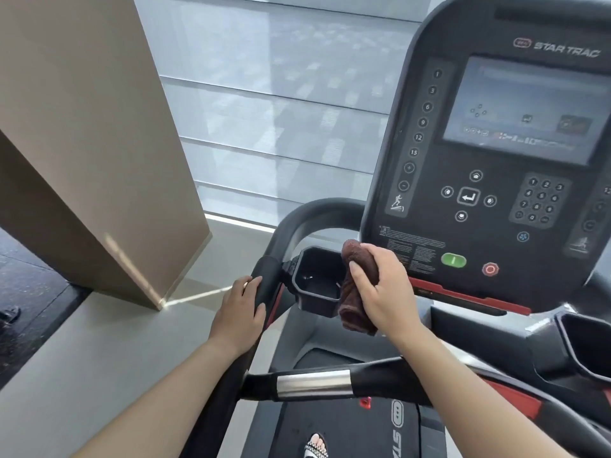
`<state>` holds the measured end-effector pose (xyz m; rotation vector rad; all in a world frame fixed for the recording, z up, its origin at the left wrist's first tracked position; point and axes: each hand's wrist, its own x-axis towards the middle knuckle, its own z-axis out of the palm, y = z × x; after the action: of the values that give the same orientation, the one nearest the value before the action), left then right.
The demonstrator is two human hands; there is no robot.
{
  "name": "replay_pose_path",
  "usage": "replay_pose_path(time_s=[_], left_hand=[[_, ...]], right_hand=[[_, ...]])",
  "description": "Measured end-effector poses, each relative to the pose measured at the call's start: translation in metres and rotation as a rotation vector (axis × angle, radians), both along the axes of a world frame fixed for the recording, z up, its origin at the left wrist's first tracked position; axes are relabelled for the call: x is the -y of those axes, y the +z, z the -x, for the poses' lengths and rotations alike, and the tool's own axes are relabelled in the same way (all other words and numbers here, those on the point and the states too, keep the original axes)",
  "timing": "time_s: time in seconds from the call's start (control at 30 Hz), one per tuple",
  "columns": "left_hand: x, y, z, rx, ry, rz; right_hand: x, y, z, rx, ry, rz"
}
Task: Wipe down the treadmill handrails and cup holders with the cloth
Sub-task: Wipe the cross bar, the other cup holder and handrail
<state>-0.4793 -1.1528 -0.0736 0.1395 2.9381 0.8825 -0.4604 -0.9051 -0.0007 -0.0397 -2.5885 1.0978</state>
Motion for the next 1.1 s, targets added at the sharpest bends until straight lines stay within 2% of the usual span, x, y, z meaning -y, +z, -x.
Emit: replay_pose_path(time_s=[0.37,0.57,0.7,0.87,1.1], left_hand=[[-0.032,-0.002,0.057,0.019,0.07,-0.015],[-0.038,-0.009,0.073,0.019,0.081,0.017],[-0.038,-0.011,0.075,0.004,0.101,0.015],[-0.038,-0.011,0.074,0.013,0.113,0.027],[-0.039,-0.012,0.075,0.002,0.12,0.009]], right_hand=[[0.005,-0.011,0.055,0.075,0.154,-0.075],[0.029,-0.023,0.102,0.093,0.243,-0.222],[0.045,-0.043,0.128,0.16,0.315,-0.414],[0.033,-0.055,0.145,0.283,0.317,-0.434],[0.037,-0.064,0.131,0.253,0.211,-0.512]])
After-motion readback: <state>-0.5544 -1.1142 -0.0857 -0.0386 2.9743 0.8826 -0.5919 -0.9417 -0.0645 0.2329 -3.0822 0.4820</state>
